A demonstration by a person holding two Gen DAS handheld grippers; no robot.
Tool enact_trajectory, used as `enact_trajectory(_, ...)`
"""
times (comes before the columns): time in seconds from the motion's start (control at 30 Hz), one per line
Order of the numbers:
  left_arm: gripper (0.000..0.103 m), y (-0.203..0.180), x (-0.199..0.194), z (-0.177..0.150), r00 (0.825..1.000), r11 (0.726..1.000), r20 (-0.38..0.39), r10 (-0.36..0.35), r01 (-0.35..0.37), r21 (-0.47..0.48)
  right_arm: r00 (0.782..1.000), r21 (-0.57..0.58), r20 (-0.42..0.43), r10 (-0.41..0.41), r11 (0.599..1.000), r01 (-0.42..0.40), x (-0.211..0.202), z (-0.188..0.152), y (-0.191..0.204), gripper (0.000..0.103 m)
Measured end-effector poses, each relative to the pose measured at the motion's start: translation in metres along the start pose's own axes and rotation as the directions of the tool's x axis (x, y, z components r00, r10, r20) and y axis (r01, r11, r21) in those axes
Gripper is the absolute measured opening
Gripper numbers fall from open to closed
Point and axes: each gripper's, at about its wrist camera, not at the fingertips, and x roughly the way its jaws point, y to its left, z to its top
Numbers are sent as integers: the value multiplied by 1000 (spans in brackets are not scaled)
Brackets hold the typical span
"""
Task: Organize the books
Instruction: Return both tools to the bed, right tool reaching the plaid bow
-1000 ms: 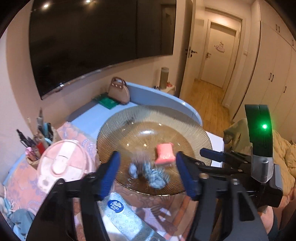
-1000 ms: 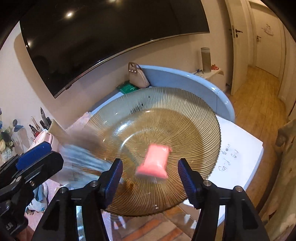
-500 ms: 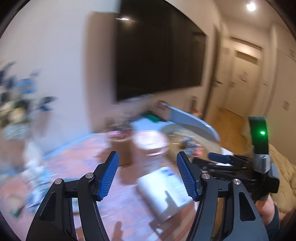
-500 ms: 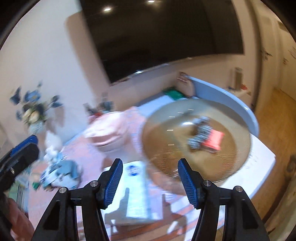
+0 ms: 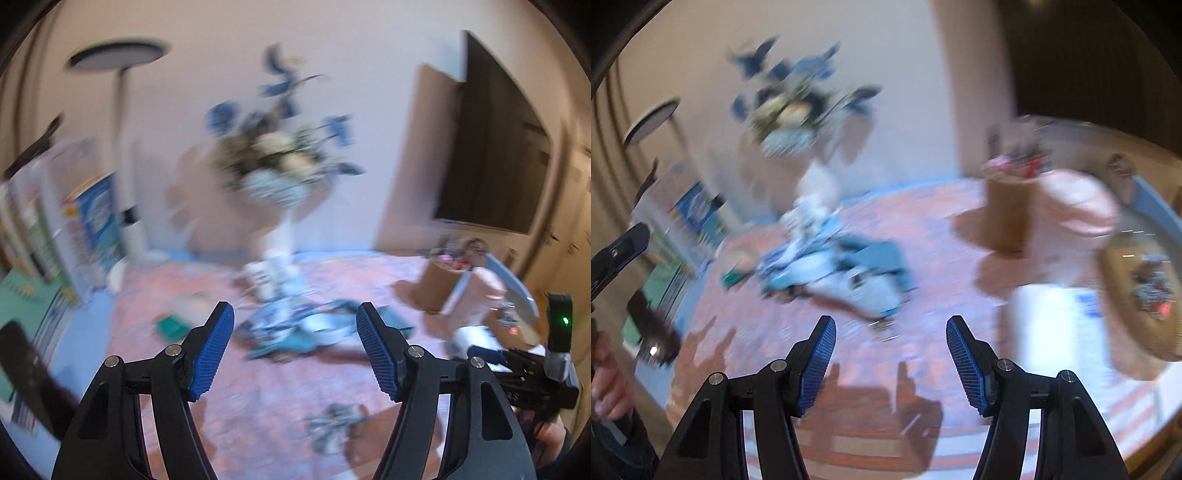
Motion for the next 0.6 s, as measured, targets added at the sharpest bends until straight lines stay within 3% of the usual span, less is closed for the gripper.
enact_trajectory(0.23, 67, 69, 19, -23, 992, 987, -66, 112, -118, -110, 986, -78, -149, 80, 993, -92, 61, -24, 50, 61)
enact_trajectory(0.43, 73, 90, 60, -43, 969, 978, -174, 177, -192, -75, 965, -132, -231, 125, 979, -158, 90, -41, 75, 61)
enact_trajectory(0.6, 73, 103, 97, -48, 954, 973, -216, 207, -223, -55, 956, -179, -271, 108, 971, -161, 110, -51, 90, 61)
